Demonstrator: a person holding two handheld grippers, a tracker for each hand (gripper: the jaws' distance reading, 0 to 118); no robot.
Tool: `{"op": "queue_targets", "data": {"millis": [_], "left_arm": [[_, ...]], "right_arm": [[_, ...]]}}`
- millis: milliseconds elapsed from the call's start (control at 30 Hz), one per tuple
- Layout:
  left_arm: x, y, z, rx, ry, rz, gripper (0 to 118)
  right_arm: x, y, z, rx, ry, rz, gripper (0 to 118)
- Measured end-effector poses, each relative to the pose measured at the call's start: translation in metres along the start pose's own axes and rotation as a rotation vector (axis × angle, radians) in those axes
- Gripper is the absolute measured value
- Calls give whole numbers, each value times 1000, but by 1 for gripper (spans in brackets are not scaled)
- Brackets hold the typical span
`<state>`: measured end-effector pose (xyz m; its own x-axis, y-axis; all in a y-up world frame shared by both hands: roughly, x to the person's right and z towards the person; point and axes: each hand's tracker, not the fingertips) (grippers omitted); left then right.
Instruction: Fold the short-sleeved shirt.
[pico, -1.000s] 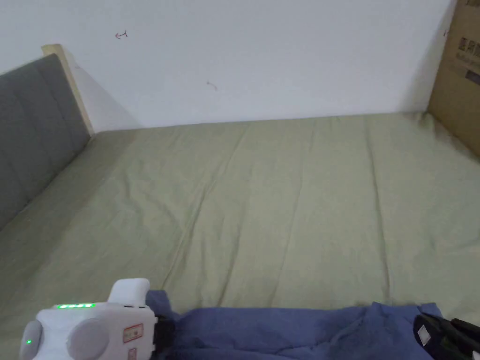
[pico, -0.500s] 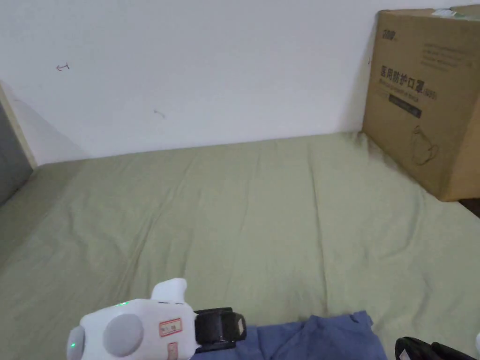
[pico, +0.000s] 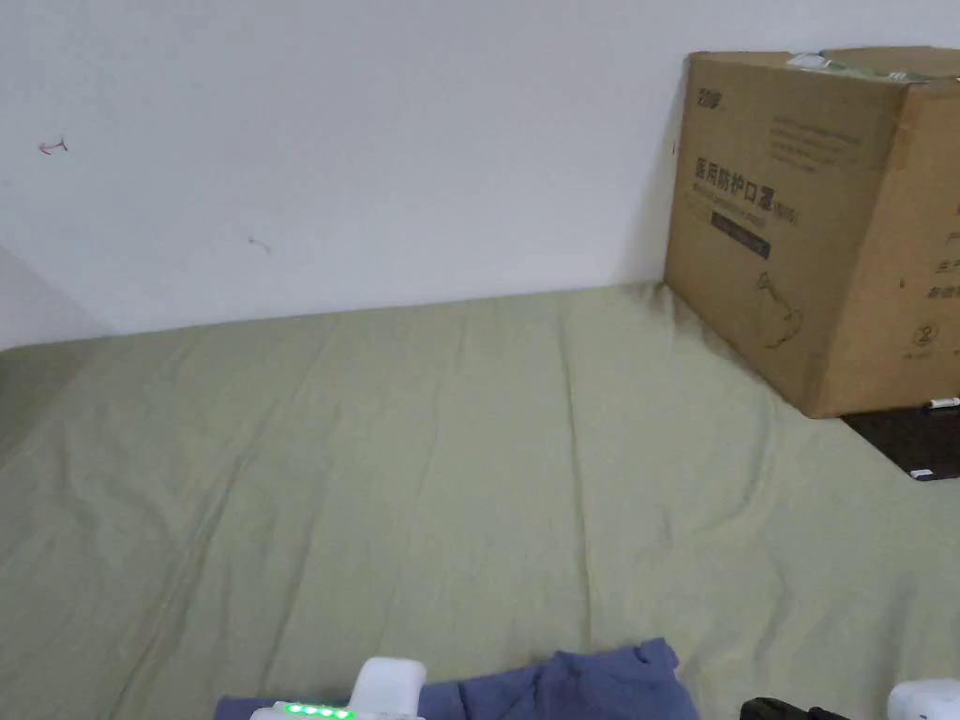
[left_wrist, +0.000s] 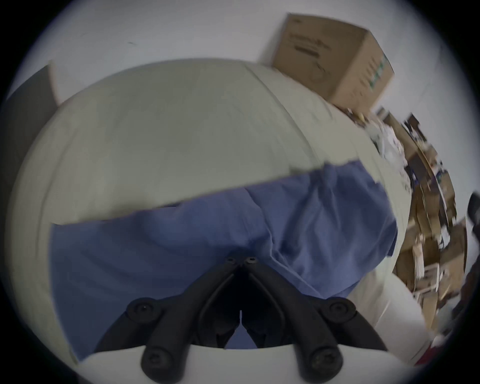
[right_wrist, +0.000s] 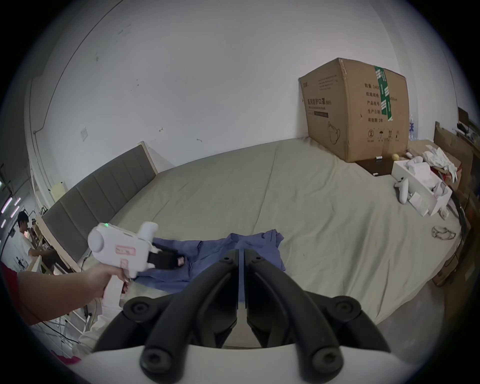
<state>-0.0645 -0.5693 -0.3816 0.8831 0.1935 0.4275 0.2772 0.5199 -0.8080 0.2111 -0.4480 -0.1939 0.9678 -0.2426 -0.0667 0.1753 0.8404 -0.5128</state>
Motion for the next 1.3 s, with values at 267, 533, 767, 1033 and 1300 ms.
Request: {"op": "queue_targets", "data": {"millis": [267,533,767,1033,1300], "left_arm": [[-63,-21,87,298,-557,260,0],[-227,-59,129,230,-560,576,53],[-258,-95,95,112,-652,742,117],[-240,-86,13,150,-840,807,8],[-224,-70,57,112,-461,575,7]], "right_arm": [[-6,6,-7,-32,9,20,4],[-34,19,-18,-39,126,-58,4],[-60,19,-32,-96,131,33,4],[-81,19,-40,-192,130,80,4],[-82,15,-48,-235,125,66,4]]}}
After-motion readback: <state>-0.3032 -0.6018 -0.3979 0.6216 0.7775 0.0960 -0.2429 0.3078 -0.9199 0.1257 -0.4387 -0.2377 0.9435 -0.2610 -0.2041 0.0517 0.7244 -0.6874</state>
